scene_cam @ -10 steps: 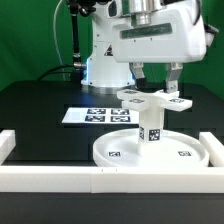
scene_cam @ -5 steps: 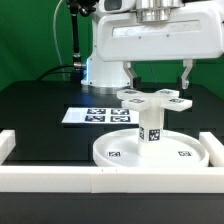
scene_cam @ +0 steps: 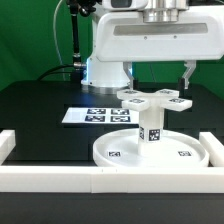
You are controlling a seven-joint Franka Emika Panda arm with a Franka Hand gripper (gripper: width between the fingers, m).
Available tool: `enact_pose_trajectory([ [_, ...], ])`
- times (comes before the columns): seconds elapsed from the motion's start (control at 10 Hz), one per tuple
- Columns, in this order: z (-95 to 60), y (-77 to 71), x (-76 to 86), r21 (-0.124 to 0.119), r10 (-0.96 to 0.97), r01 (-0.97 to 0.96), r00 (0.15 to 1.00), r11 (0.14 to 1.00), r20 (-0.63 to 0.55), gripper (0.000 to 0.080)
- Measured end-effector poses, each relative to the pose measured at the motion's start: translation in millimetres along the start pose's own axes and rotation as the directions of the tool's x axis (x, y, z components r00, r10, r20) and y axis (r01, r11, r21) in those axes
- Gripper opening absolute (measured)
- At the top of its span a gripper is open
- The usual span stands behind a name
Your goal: Assemble round table
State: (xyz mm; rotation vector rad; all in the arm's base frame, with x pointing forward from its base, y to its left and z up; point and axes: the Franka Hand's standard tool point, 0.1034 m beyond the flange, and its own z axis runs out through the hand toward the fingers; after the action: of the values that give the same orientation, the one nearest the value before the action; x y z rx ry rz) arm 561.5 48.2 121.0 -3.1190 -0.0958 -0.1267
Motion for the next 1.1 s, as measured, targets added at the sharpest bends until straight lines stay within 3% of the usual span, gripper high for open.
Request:
enact_pose_trajectory([
  [0.6, 1.0, 5.4, 1.0, -0.001, -0.441, 0.441, 0.897, 0.897, 0.02, 0.0649],
  [0.8, -0.6, 4.1, 4.7, -0.03, -0.648, 0.649, 0.761, 0.761, 0.028, 0.0649],
  [1.1, -0.3, 3.7, 4.3, -0.031, -0.821, 0.823, 0.568, 0.567, 0.051, 0.0649],
])
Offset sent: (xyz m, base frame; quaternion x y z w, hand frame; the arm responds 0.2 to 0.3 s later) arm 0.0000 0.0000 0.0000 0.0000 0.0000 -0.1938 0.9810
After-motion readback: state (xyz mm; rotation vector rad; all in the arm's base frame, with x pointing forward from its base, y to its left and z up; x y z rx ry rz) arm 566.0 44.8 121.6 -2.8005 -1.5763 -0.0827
